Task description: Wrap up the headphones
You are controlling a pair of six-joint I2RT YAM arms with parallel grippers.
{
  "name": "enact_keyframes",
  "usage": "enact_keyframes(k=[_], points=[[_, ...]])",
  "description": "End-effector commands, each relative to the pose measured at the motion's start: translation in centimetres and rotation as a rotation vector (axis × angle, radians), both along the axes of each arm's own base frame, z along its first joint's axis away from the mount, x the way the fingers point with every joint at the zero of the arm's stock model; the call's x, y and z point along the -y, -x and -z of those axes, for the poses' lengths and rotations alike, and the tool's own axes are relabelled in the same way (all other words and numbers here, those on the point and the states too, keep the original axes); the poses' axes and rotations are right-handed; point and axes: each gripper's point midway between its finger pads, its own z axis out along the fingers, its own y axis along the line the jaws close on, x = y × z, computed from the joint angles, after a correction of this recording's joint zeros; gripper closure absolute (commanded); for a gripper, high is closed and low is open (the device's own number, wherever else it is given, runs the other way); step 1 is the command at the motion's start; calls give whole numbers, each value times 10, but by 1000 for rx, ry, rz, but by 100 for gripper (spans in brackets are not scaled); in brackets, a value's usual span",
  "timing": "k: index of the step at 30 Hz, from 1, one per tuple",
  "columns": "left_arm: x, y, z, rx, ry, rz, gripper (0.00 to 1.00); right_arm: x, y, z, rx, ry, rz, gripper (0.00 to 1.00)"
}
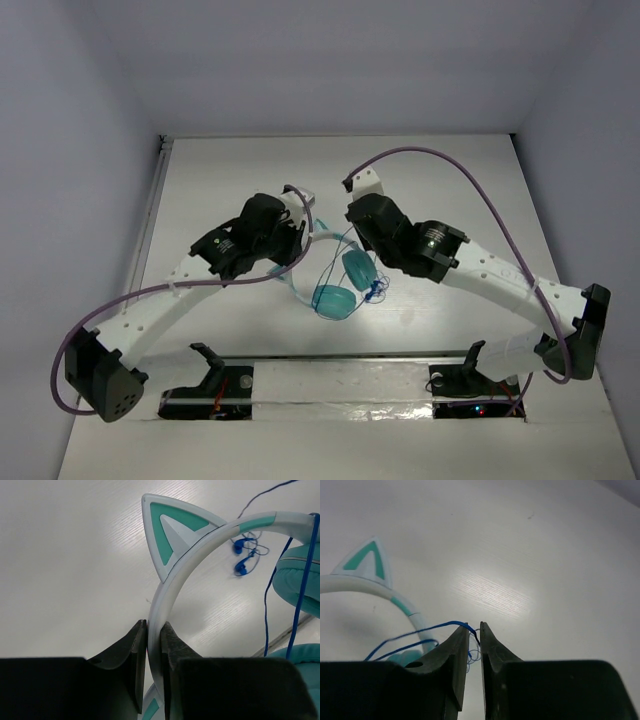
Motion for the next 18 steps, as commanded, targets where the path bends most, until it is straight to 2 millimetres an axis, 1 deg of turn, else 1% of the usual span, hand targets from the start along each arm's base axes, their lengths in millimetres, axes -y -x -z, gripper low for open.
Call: enact_keyframes(k=[1,2,3,5,6,7,8,10,11,12,13,14,15,16,17,18], points=[[22,6,-45,82,173,90,100,21,-8,-3,42,-4,101,78],[20,4,-52,104,178,74,100,26,-9,-2,48,-24,128,79],[20,4,-56,110,187,72,100,25,-10,-4,53,-42,132,79],[19,4,-68,129,219,82,100,30,-10,-1,57,-72,154,80],[22,6,-77,140,241,101,100,30,-13,-3,68,-108,169,80],[24,9,-86,148,274,128,100,32,-12,-1,69,-121,171,80],[23,8,-91,155,286,124,100,34,-13,-1,72,-138,185,81],[23,5,-105,177,323,130,100,31,-15,-4,82,-202,186,81],[17,-1,-111,188,339,112,100,34,-14,-5,86,-228,185,81],[15,-4,-119,194,362,105,100,32,-13,-6,88,-255,176,81],[18,-1,-128,202,401,141,100,30,-18,-9,87,-308,156,81],[16,-2,-135,210,425,146,100,30,-16,-8,78,-339,134,81],[11,-7,-140,209,450,126,100,21,-16,-11,72,-394,84,81],[15,-3,-147,208,481,166,100,19,-16,-13,78,-418,63,80],[17,-2,-151,205,492,175,100,19,-18,-16,91,-442,47,78],[15,-5,-160,222,505,168,100,16,-18,-19,116,-482,23,73]])
